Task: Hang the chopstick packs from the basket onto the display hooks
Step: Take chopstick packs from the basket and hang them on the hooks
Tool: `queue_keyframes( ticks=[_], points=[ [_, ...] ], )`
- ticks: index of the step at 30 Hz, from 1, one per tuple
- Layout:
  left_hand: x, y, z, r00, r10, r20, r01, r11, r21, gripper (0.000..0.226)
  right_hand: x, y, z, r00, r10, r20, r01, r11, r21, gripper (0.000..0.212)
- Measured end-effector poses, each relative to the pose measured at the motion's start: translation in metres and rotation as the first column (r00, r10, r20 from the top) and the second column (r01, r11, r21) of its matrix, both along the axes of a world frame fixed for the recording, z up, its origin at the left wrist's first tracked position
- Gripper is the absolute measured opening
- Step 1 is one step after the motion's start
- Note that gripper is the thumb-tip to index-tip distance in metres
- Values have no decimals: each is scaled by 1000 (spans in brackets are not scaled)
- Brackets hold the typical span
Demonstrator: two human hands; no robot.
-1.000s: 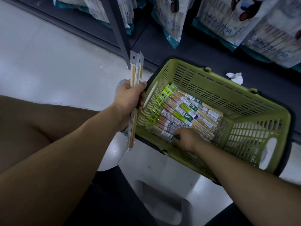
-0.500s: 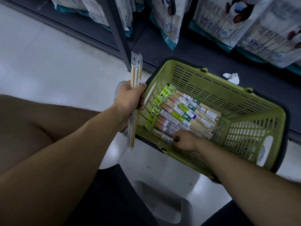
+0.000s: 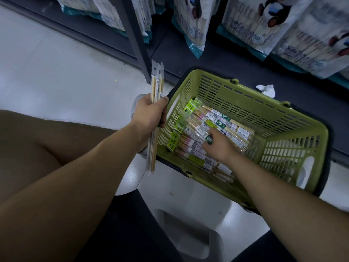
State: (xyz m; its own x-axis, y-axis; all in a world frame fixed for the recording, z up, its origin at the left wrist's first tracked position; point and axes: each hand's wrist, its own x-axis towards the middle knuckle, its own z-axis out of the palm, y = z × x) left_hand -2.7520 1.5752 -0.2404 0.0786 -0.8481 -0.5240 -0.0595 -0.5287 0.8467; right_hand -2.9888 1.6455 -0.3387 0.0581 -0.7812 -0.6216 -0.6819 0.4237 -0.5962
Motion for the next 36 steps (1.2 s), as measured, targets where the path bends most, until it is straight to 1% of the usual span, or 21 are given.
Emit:
queue_keyframes(
  ticks=[2,4,6,9,13,20,24,27,29,31,33,34,36],
  points=[
    [0,-1,0,1000,1,4,-1,1000,4,18,-3,-12,-2,983,32,-180,-46,996,-76,32],
    [1,-1,-1,1000,-4,10,4,1000,4,19,-7,-16,-7,944,67,-325,-93,993,-66,40],
    [0,-1,-2,1000,-16,23,16,1000,0,19,-9,-17,-13,913,83,-399,-105,994,-35,46],
    [-1,-2,-2,999,-22,36,22,1000,0,19,-8,-20,-20,890,66,-451,-92,995,-36,48],
    [-2,-4,-1,998,-28,51,27,1000,5,19,-6,-25,-24,855,75,-513,-100,995,-20,39],
    [-3,-5,1,999,-22,49,20,999,25,19,-6,-26,-24,833,141,-535,-200,978,-54,37],
    [-2,-3,4,998,-37,59,35,999,30,20,-10,-26,-18,858,162,-487,-215,975,-55,38],
    [-4,-3,7,996,-51,67,49,999,23,21,-14,-33,0,910,83,-407,-145,981,-125,32],
    [-6,-2,10,992,-88,91,88,996,-1,27,-13,-38,20,961,8,-275,-57,983,-172,26],
    [-11,1,12,981,-153,120,156,988,-15,40,-2,-42,47,995,-74,-60,63,983,-173,16],
    [-18,4,12,971,-192,144,198,980,-27,45,17,-45,73,976,-163,146,186,969,-161,18],
    [-23,6,13,972,-194,130,200,979,-34,45,30,-47,85,964,-165,207,203,963,-178,23],
    [-30,7,17,987,-160,28,160,987,-11,53,55,-46,104,959,-76,271,142,962,-232,32]
  ],
)
